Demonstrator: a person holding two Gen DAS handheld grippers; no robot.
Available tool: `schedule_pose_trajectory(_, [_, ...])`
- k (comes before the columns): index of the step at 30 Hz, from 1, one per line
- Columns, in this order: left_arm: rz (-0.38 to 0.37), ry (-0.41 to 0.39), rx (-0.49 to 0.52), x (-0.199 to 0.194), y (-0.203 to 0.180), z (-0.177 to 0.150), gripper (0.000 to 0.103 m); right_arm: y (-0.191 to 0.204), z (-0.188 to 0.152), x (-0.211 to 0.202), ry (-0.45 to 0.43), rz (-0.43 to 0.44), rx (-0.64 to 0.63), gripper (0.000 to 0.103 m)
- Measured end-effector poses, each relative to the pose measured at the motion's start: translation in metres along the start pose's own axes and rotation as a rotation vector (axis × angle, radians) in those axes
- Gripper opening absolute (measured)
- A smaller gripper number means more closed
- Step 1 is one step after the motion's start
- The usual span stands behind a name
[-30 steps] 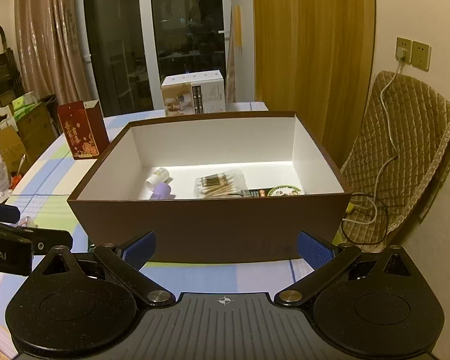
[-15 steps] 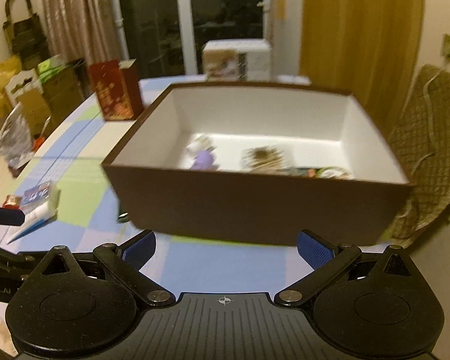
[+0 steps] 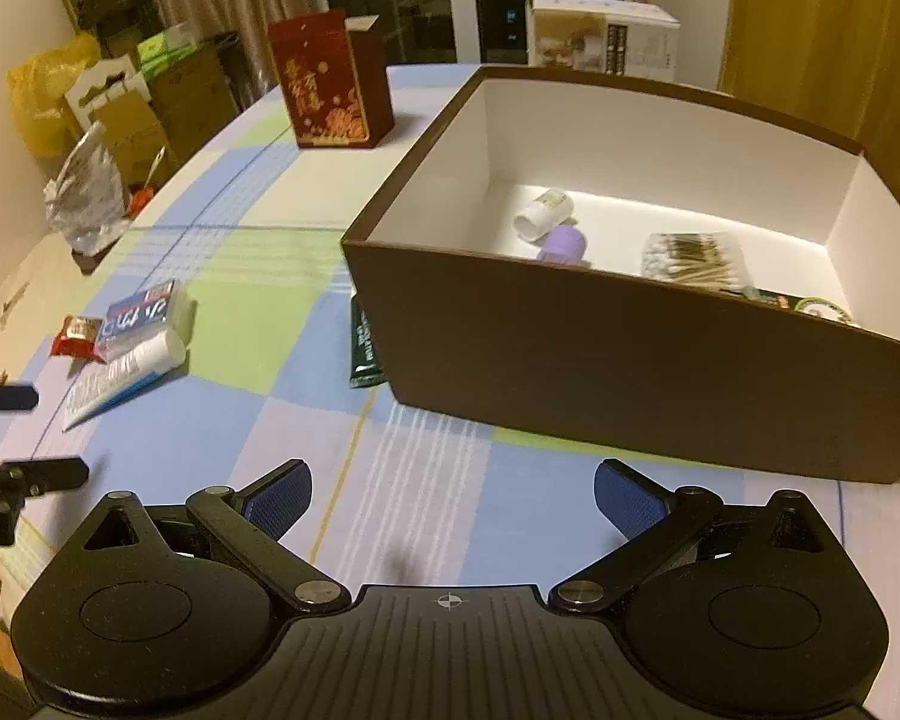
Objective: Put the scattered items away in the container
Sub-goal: 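Reach the left tool to the green Mentholatum lip gel tube and grasp it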
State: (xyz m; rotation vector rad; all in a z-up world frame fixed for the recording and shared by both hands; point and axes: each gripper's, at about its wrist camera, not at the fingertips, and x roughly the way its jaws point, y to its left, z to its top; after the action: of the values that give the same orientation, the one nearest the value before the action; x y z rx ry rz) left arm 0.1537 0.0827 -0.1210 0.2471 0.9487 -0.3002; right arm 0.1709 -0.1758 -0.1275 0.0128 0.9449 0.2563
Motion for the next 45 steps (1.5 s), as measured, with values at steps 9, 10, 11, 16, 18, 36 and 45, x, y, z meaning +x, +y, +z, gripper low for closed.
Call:
schedule_pose_trajectory(9, [-0.148, 0.009, -0.067, 0.04, -0.008, 0.043, 0.055, -0.016, -0.005, 0.009, 0.033, -0.087, 0.023, 0.103])
schedule_pose_trajectory(10, [-0.16, 0.006, -0.078, 0.045, -0.009, 0.049, 0.055, -0.022, -0.005, 0.008, 0.031, -0.101, 0.041, 0.103])
schedule_pose_trajectory(11, [-0.169, 0.003, -0.09, 0.051, -0.01, 0.055, 0.055, -0.029, -0.006, 0.007, 0.031, -0.114, 0.067, 0.103])
schedule_pose_trajectory(16, [-0.211, 0.004, -0.138, 0.079, -0.018, 0.084, 0.054, -0.072, -0.012, 0.004, 0.049, -0.149, 0.253, 0.103])
schedule_pose_trajectory(18, [-0.224, 0.007, -0.154, 0.091, -0.02, 0.096, 0.05, -0.087, -0.013, 0.002, 0.047, -0.149, 0.326, 0.103])
schedule_pose_trajectory(36, [-0.231, 0.048, -0.073, 0.152, -0.04, 0.12, 0.012, -0.107, -0.013, -0.006, 0.03, -0.127, 0.408, 0.103])
schedule_pose_trajectory(45, [-0.175, 0.056, 0.034, 0.148, -0.04, 0.113, 0.015, -0.098, -0.01, -0.004, 0.035, -0.132, 0.377, 0.103])
